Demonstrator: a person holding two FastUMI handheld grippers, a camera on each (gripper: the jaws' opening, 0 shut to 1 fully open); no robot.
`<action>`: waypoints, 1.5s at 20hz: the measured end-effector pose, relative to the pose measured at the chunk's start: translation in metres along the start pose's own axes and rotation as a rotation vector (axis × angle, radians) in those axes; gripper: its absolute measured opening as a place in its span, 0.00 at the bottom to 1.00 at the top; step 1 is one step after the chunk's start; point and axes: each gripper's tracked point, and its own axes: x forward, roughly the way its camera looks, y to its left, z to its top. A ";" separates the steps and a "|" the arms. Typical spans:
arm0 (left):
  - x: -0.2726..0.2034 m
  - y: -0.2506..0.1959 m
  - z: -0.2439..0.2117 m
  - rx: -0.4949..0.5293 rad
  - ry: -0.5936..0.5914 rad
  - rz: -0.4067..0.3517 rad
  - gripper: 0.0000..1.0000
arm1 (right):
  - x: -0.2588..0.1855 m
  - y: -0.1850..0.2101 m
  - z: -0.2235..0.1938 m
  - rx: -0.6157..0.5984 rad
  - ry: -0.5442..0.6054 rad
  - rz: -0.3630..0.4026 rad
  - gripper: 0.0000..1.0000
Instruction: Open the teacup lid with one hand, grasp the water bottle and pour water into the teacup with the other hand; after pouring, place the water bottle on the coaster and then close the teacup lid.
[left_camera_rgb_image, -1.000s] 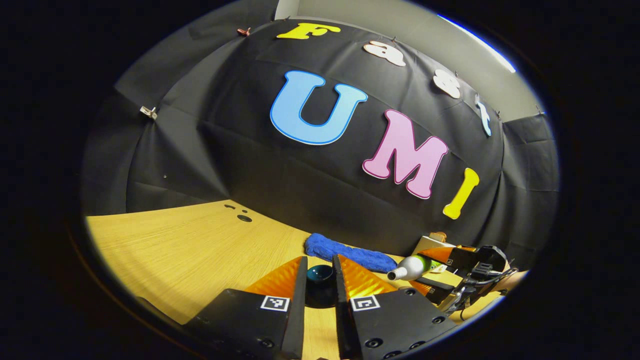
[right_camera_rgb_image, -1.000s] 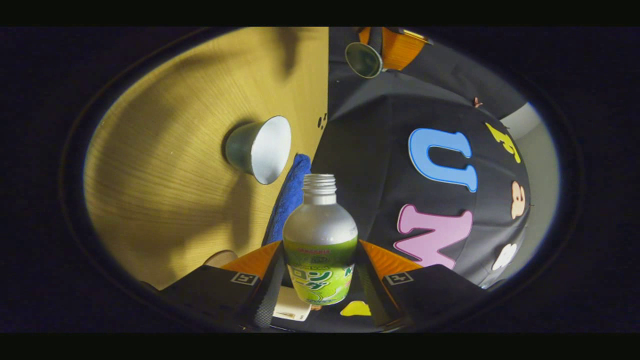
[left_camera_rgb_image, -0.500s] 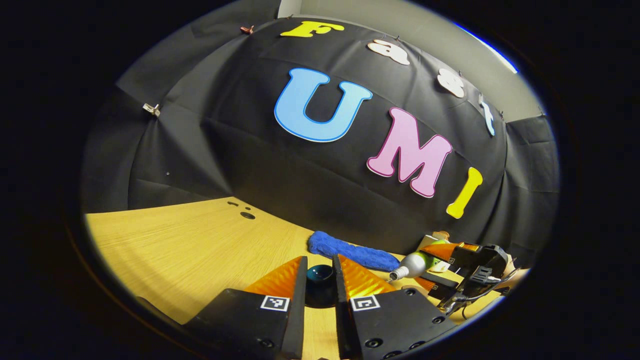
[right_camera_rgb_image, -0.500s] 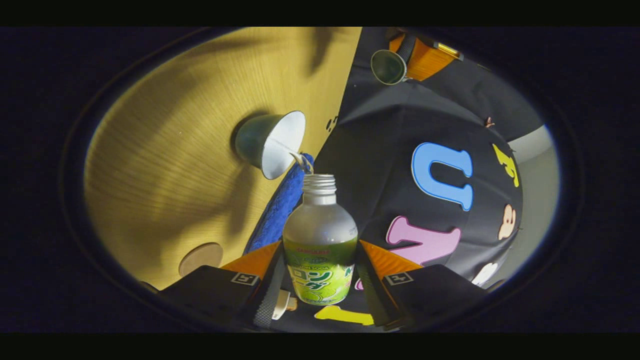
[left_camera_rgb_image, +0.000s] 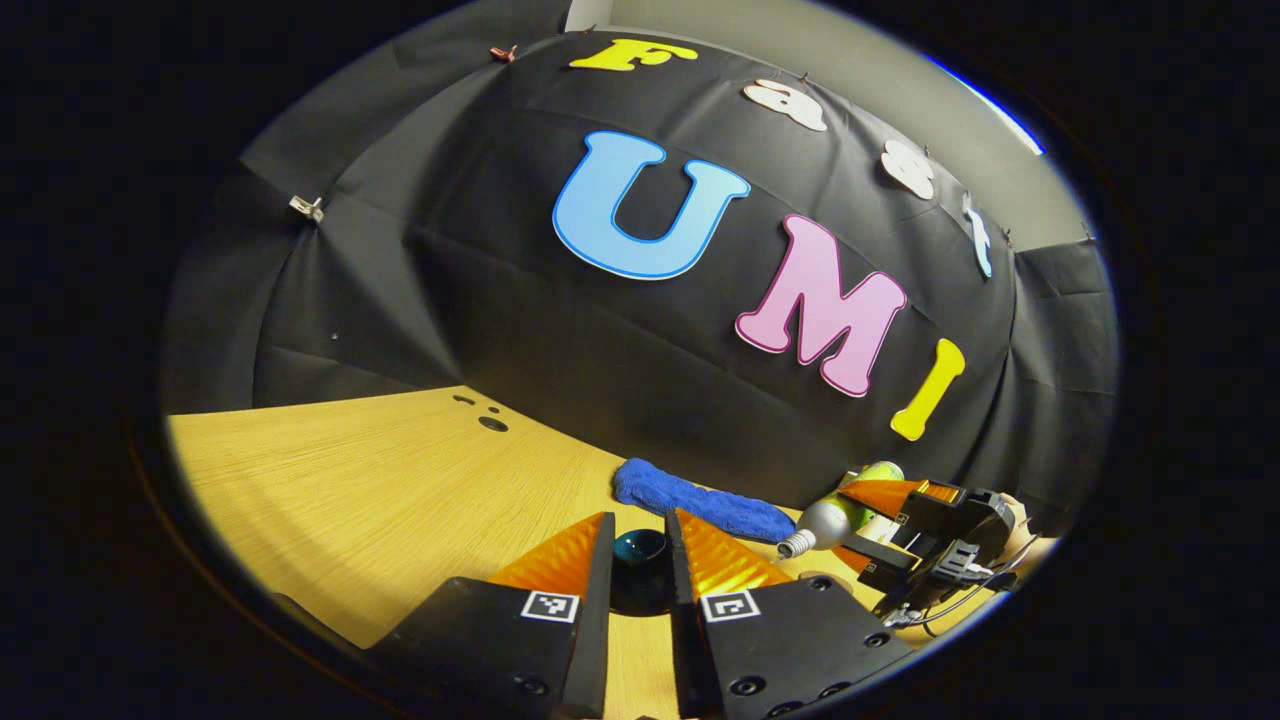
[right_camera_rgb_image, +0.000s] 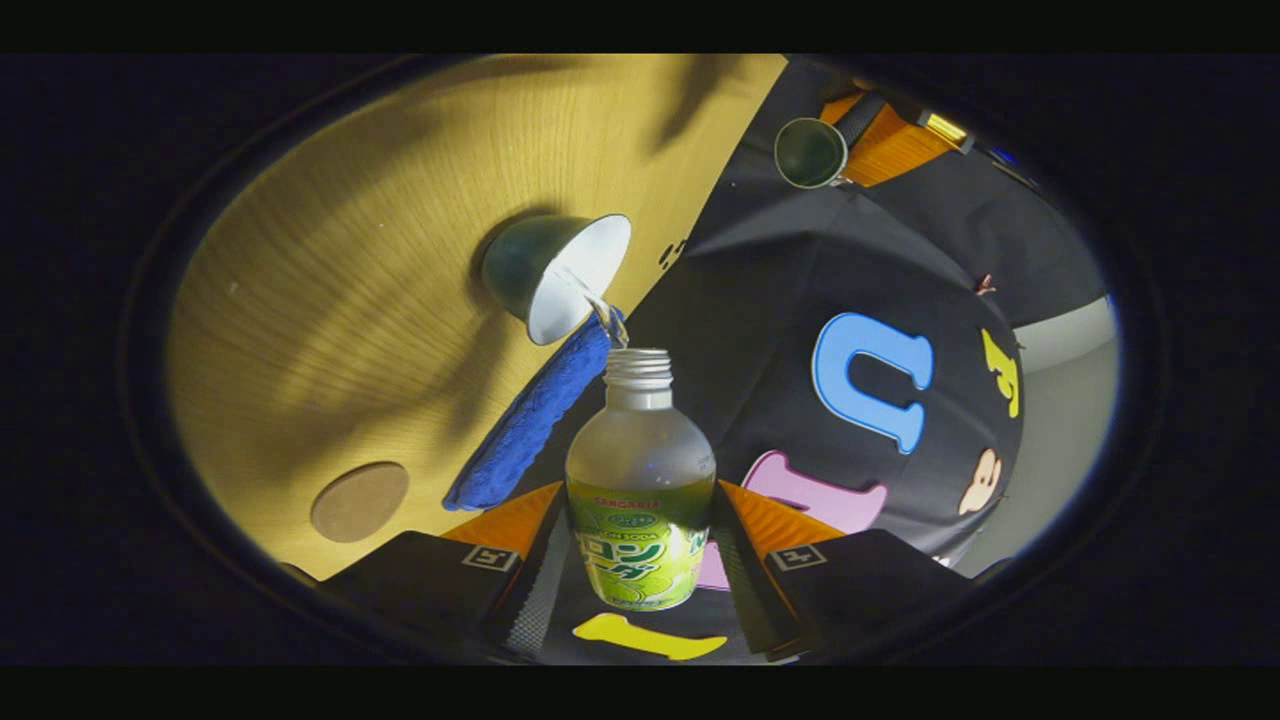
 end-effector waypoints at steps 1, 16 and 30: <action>0.000 0.000 0.001 0.001 0.001 0.001 0.30 | 0.002 -0.001 0.000 -0.015 -0.006 -0.003 0.75; -0.002 0.000 0.005 -0.014 -0.006 0.001 0.30 | -0.003 -0.037 0.002 -0.189 -0.055 -0.112 0.73; -0.002 0.005 0.003 -0.012 -0.012 0.040 0.30 | -0.005 0.009 0.015 0.524 -0.085 0.094 0.76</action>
